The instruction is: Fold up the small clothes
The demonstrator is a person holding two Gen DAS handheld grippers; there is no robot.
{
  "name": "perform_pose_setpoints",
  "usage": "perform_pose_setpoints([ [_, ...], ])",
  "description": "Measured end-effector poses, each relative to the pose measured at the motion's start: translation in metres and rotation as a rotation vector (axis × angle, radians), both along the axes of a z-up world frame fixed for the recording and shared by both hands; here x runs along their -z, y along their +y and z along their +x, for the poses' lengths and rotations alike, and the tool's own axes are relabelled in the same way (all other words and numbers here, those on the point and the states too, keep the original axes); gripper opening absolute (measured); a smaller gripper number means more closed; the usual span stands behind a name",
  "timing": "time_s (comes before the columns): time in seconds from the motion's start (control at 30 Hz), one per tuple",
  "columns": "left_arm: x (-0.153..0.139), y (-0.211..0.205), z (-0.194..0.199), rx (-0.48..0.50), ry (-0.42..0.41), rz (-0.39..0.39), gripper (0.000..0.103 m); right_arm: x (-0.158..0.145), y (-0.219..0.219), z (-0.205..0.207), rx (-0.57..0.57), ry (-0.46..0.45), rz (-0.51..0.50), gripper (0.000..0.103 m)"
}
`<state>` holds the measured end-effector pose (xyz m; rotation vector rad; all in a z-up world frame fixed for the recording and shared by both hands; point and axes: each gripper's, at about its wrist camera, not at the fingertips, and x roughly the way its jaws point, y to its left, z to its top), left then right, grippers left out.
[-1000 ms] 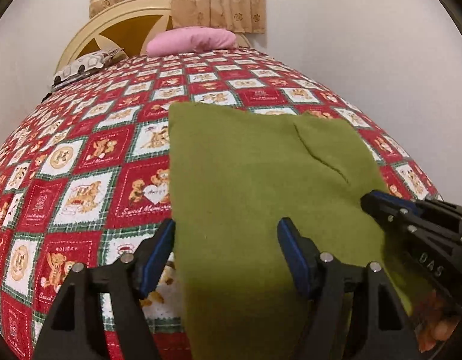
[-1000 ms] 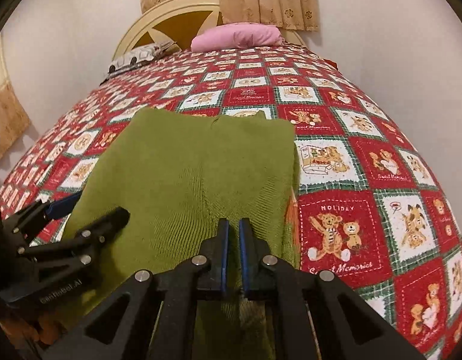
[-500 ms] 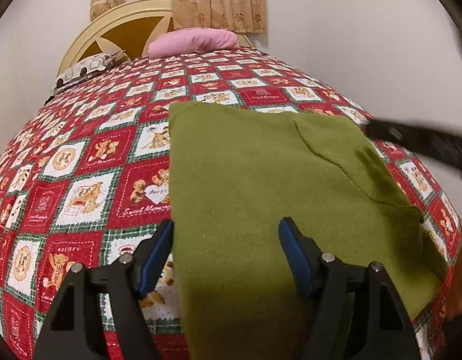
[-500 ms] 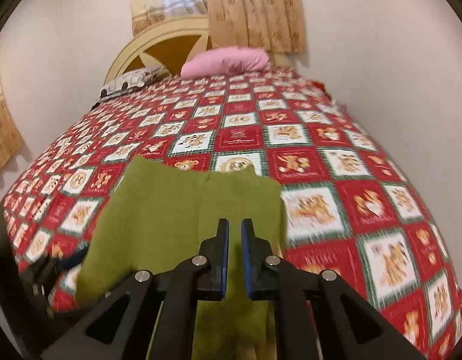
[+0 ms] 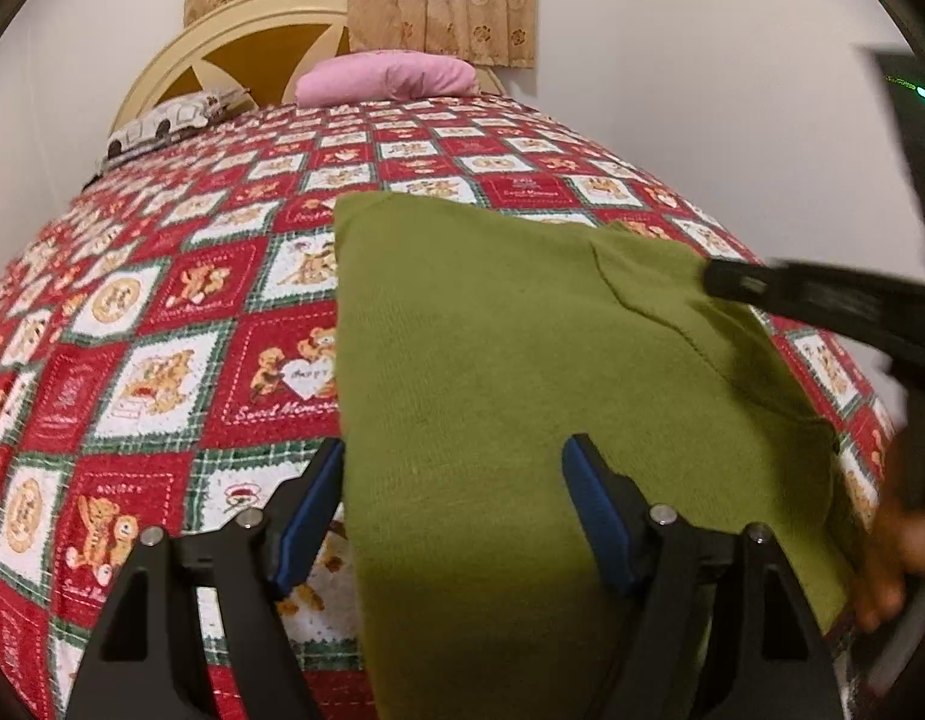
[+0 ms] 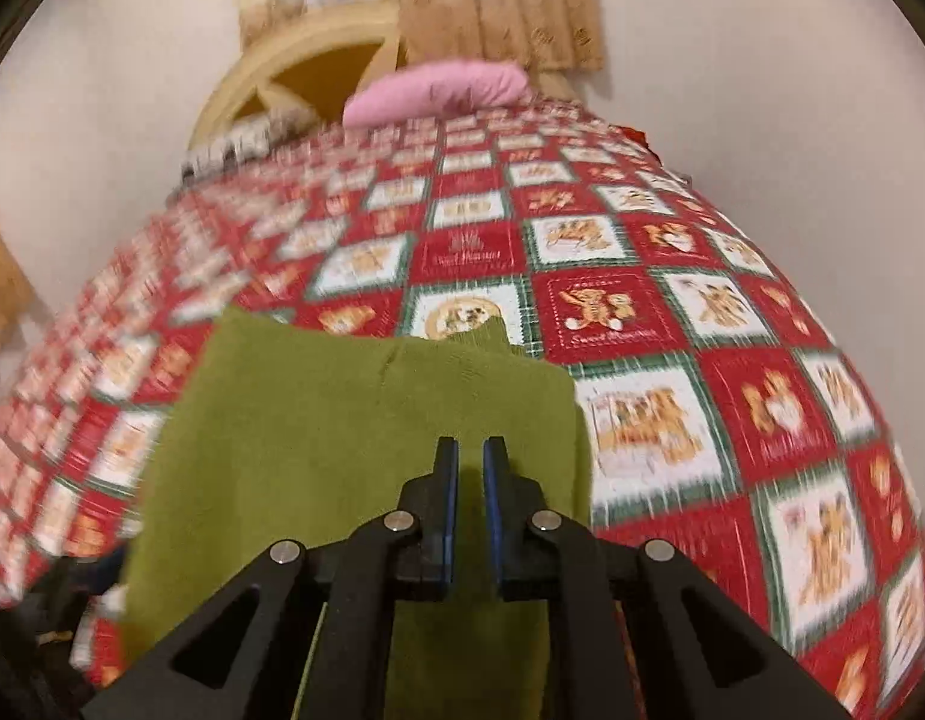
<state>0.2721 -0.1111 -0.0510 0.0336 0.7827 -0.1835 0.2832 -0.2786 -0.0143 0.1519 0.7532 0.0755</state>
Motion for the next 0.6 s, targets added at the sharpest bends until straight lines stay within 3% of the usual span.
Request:
perform_pose_setpoints([
  [0.17,0.000,0.001,-0.001,-0.003,-0.003,-0.002,0.077,-0.008,-0.009,-0.060,0.057,-0.049,0.008,0.009],
  [0.23,-0.001,0.004,-0.002,-0.009,0.001,-0.009,0.078,-0.004,-0.017,-0.075,0.104,-0.064,0.002,0.023],
  [0.27,-0.002,0.006,-0.004,-0.016,0.007,-0.015,0.080,0.002,-0.023,-0.082,0.137,-0.063,0.010,0.044],
  [0.3,-0.003,0.011,-0.007,-0.026,0.020,-0.039,0.081,0.008,-0.028,-0.085,0.158,-0.057,0.023,0.055],
  [0.53,0.002,0.054,-0.051,-0.019,0.078,-0.281,0.084,0.038,-0.073,-0.104,0.259,-0.051,0.270,0.055],
  [0.6,0.000,0.061,-0.061,-0.016,0.059,-0.309,0.084,0.040,-0.080,-0.108,0.260,-0.062,0.329,0.055],
])
